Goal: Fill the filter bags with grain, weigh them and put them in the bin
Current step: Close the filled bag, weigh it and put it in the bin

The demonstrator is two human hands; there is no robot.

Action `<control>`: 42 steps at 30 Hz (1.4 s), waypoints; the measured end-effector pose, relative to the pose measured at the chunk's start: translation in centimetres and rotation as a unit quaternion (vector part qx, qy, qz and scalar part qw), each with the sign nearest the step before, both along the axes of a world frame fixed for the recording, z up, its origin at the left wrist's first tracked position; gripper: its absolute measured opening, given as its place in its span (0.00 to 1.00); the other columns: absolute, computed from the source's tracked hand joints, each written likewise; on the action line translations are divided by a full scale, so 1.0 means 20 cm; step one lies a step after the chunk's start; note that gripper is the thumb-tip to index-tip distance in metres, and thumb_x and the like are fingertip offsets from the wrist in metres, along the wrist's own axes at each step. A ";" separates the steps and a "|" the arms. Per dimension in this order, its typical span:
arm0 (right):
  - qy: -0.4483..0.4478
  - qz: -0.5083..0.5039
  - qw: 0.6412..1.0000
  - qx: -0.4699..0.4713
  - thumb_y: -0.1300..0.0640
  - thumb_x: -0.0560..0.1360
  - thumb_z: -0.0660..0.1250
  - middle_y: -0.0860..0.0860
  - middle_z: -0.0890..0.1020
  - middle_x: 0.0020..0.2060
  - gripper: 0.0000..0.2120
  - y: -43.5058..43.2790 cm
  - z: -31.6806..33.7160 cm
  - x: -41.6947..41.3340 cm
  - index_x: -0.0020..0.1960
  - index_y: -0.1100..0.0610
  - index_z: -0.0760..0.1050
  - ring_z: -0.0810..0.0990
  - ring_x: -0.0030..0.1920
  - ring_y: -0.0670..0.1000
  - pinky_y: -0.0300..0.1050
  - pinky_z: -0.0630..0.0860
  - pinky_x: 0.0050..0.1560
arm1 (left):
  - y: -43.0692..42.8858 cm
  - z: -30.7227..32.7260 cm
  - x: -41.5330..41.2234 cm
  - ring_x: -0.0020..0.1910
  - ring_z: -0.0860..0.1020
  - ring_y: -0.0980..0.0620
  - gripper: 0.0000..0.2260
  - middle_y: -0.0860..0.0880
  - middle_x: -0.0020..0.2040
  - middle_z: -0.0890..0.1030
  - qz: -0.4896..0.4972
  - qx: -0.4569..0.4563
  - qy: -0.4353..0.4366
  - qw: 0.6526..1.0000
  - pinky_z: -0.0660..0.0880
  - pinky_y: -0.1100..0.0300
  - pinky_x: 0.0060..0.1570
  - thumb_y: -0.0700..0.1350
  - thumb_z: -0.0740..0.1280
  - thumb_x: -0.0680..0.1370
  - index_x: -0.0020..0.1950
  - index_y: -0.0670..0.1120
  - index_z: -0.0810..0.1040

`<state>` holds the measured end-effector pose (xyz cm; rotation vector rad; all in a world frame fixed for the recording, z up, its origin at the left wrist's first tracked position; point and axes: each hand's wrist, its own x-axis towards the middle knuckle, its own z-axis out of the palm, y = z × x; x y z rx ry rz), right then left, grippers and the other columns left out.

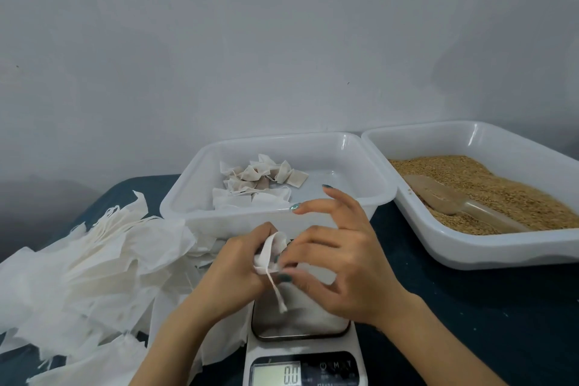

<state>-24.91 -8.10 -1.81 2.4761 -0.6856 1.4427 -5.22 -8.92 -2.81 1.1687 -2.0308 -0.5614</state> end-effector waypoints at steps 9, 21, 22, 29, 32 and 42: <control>-0.073 -0.308 0.913 0.258 0.53 0.77 0.65 0.48 0.80 0.53 0.10 -0.24 0.14 -0.27 0.55 0.45 0.80 0.70 0.63 0.51 0.53 0.71 0.60 | 0.00 0.00 -0.04 0.30 0.72 0.60 0.16 0.60 0.33 0.75 0.020 -0.009 0.012 1.000 0.67 0.70 0.31 0.64 0.67 0.70 0.39 0.53 0.69; 0.161 -0.563 0.616 0.526 0.52 0.78 0.64 0.58 0.79 0.50 0.12 -0.48 0.16 -0.95 0.53 0.61 0.77 0.78 0.53 0.60 0.55 0.74 0.61 | 0.00 -0.02 -0.03 0.33 0.72 0.58 0.16 0.54 0.36 0.76 0.019 -0.012 0.037 0.999 0.68 0.66 0.33 0.65 0.67 0.71 0.42 0.54 0.71; 0.162 -0.564 0.620 0.521 0.50 0.78 0.65 0.57 0.79 0.47 0.12 -0.48 0.15 -0.95 0.48 0.60 0.76 0.78 0.50 0.59 0.55 0.75 0.60 | 0.00 -0.02 -0.04 0.33 0.72 0.57 0.16 0.54 0.36 0.76 0.019 -0.014 0.034 0.999 0.68 0.65 0.33 0.65 0.67 0.71 0.42 0.54 0.71; 0.149 -0.548 0.632 0.528 0.35 0.72 0.68 0.54 0.80 0.45 0.25 -0.47 0.13 -0.90 0.49 0.58 0.74 0.79 0.47 0.57 0.54 0.76 0.57 | 0.00 -0.04 -0.03 0.33 0.73 0.58 0.13 0.57 0.36 0.77 0.019 -0.026 0.025 0.999 0.69 0.69 0.32 0.65 0.67 0.71 0.42 0.57 0.72; 0.122 -0.548 0.659 0.500 0.40 0.75 0.68 0.55 0.79 0.42 0.22 -0.46 0.15 -0.87 0.55 0.59 0.76 0.79 0.45 0.56 0.52 0.78 0.53 | 0.00 -0.05 -0.02 0.33 0.74 0.58 0.12 0.57 0.35 0.77 0.016 -0.027 0.026 0.999 0.69 0.70 0.33 0.64 0.67 0.72 0.42 0.57 0.72; 0.202 -0.588 0.638 0.454 0.56 0.79 0.64 0.52 0.77 0.40 0.11 -0.46 0.17 -0.85 0.59 0.59 0.77 0.76 0.39 0.51 0.43 0.72 0.40 | 0.00 -0.05 -0.02 0.34 0.74 0.58 0.11 0.57 0.36 0.77 0.019 -0.023 0.024 0.999 0.69 0.69 0.33 0.63 0.68 0.72 0.42 0.57 0.72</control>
